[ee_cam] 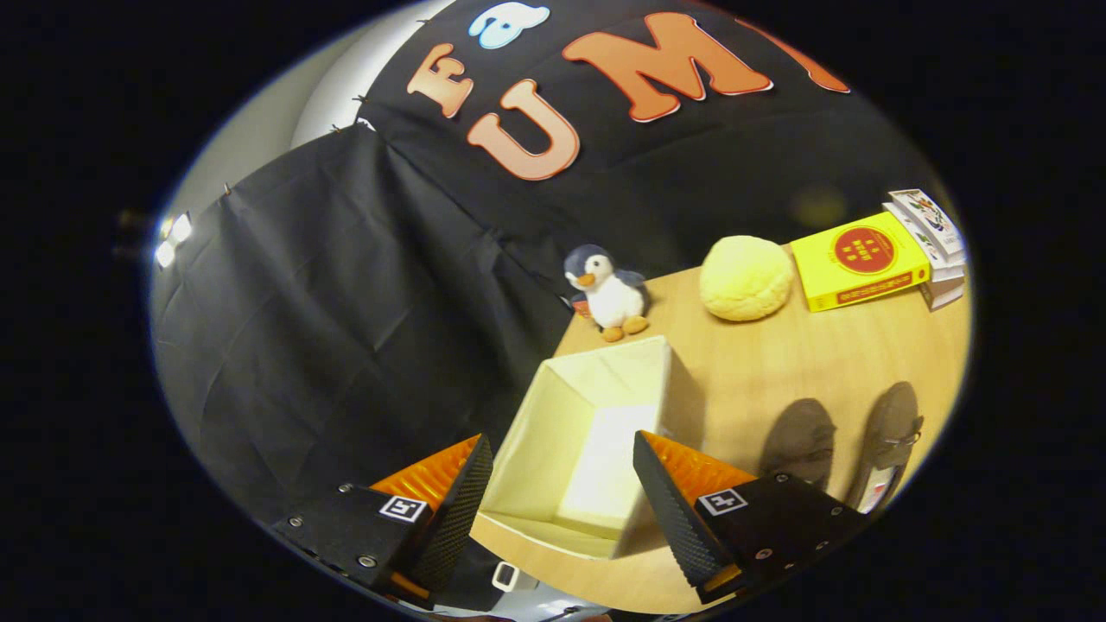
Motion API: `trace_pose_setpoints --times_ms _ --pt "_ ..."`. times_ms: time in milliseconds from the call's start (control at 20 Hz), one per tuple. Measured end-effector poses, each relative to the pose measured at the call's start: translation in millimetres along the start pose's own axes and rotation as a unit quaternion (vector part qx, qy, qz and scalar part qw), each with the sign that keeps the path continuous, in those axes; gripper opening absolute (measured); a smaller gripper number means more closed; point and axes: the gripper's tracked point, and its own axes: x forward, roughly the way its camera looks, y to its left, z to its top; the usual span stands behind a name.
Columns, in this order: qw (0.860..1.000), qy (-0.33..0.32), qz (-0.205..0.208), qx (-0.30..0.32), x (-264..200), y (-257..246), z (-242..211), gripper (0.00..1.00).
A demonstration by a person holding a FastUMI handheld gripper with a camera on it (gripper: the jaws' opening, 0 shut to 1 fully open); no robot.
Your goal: Open the storage box then place both shoes into the box .Put the left shoe in first, then the right shoe, with the right side of both shoes facing outward in a uniform manner.
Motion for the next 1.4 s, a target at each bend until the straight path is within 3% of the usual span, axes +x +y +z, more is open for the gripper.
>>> trace_pose_setpoints --times_ms 350,850,1000,1400 --pt "0.992 0.048 -0.115 -0.009 -25.3 -109.9 -41.5 0.98" --pt "0.975 0.122 -0.186 -0.026 -16.8 -188.8 -93.8 0.85" --pt "0.968 0.141 -0.205 -0.032 -6.2 -206.3 -105.4 0.69" --pt "0.964 0.134 -0.228 -0.007 27.3 -234.8 -100.3 0.38"
